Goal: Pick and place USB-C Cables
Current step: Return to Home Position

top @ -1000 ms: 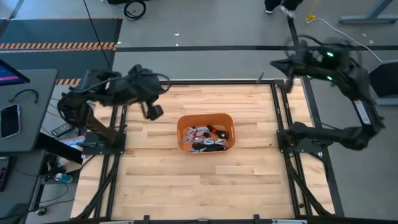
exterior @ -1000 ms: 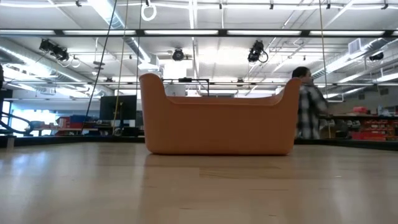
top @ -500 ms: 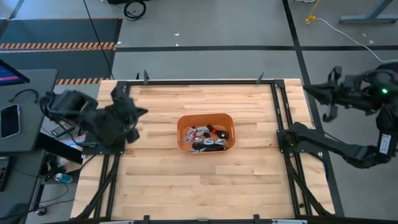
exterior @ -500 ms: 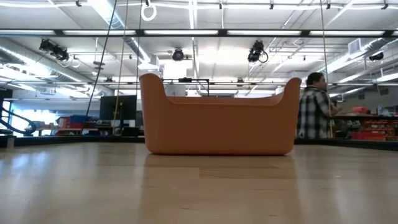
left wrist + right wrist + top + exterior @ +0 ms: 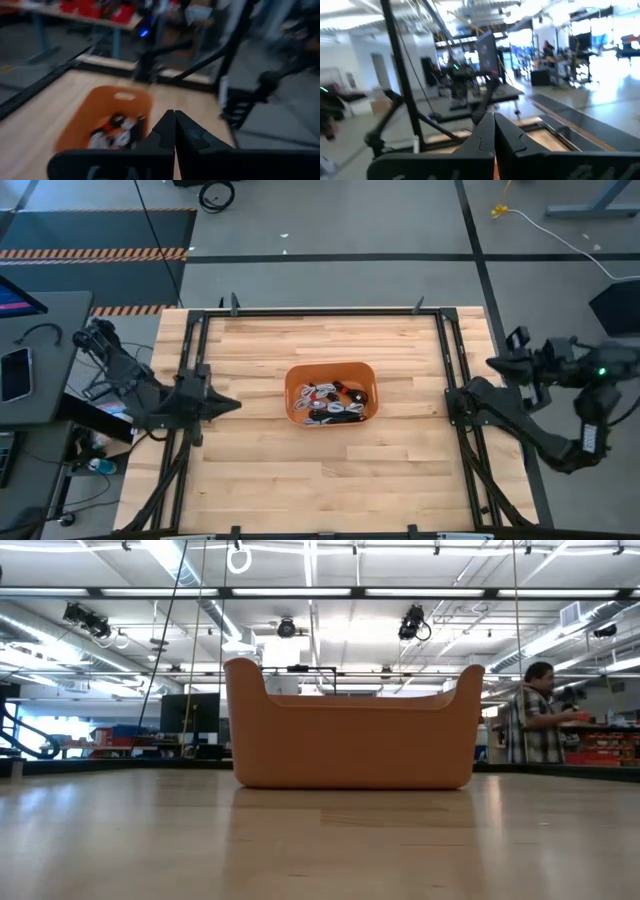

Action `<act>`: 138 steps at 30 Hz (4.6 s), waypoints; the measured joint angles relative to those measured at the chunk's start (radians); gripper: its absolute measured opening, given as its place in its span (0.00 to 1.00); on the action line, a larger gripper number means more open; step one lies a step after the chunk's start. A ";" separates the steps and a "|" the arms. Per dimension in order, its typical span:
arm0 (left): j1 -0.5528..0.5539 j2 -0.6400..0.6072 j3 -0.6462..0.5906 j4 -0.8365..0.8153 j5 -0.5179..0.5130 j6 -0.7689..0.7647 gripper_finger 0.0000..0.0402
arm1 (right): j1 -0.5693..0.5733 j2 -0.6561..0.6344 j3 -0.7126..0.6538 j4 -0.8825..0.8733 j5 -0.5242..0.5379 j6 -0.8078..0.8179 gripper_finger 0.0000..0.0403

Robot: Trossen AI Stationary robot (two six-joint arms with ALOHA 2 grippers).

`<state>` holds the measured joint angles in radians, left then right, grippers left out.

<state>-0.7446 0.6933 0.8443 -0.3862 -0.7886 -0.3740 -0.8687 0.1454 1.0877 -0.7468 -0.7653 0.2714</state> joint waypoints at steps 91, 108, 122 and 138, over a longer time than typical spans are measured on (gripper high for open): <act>0.002 -0.557 -0.693 0.321 -0.050 0.100 0.02 | 1.096 0.315 -1.081 1.068 1.003 0.301 0.00; 0.002 -0.557 -0.693 0.321 -0.049 0.109 0.02 | 1.099 0.316 -1.074 1.566 0.913 -0.255 0.01; 0.002 -0.557 -0.693 0.287 -0.049 0.227 0.02 | 1.099 0.304 -1.054 1.317 0.955 -0.618 0.03; 0.002 -0.557 -0.740 0.263 -0.049 0.211 0.02 | 1.088 0.249 -1.075 1.169 1.105 -0.638 0.04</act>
<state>-0.7429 0.1368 0.1047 -0.1235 -0.8379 -0.1635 0.2195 0.3944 0.0124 0.4220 0.3394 -0.3668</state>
